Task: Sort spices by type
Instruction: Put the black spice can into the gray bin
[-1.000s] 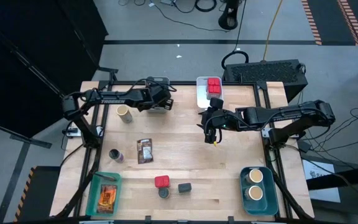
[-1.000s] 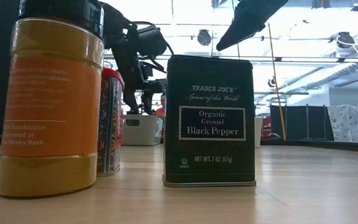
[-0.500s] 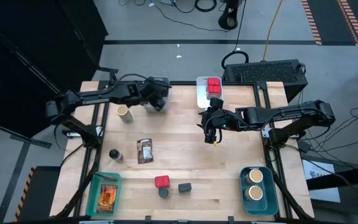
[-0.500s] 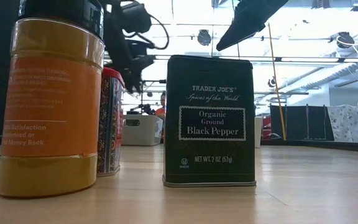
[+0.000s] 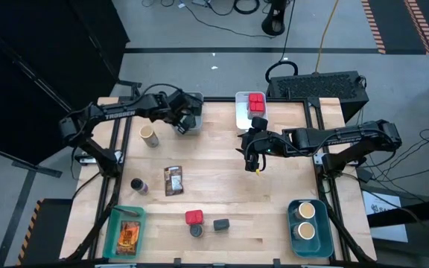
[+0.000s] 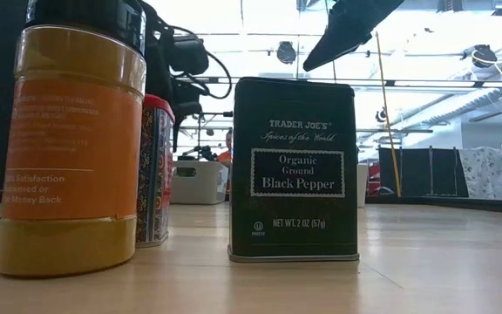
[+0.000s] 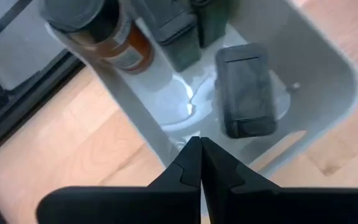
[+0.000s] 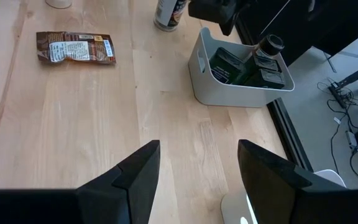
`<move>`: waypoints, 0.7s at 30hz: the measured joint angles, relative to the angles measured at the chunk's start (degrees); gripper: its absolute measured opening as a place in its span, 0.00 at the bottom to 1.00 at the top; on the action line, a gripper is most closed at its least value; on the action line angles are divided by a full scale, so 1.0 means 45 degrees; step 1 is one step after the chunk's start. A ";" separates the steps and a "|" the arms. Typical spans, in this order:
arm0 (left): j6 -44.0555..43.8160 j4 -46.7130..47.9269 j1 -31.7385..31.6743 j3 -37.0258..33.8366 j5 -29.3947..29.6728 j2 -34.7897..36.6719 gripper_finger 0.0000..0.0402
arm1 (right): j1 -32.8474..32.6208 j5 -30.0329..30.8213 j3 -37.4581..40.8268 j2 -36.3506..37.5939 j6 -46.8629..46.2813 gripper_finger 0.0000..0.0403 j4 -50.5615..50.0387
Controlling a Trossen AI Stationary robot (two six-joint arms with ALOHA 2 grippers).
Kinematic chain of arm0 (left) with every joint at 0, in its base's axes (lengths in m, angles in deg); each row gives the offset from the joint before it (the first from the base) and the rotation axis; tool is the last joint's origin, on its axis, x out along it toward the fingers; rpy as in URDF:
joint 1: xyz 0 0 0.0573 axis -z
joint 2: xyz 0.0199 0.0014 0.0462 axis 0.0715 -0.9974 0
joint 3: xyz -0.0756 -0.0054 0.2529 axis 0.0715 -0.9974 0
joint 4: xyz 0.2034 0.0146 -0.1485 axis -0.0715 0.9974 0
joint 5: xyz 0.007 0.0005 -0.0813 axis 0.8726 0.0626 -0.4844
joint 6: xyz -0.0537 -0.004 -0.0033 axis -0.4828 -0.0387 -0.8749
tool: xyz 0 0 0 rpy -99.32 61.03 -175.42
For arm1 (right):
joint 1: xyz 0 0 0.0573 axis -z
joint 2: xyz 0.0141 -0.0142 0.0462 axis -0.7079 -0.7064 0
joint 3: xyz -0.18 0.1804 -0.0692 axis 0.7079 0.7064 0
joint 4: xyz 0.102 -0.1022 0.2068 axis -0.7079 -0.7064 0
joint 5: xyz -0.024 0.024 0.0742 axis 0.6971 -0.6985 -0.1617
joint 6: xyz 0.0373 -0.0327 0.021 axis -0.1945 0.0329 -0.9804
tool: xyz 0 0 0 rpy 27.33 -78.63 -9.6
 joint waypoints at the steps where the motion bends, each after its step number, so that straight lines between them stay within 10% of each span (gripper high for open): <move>1: 0.0000 -0.0046 0.0054 0.0000 -0.0063 -0.0012 0.01 | 0.0000 0.0003 0.0000 0.0000 0.0005 0.49 0.0000; 21: -0.0333 -0.1124 0.0295 -0.0068 -0.0731 -0.1068 0.01 | 0.0000 0.0003 0.0000 0.0000 0.0044 0.49 0.0000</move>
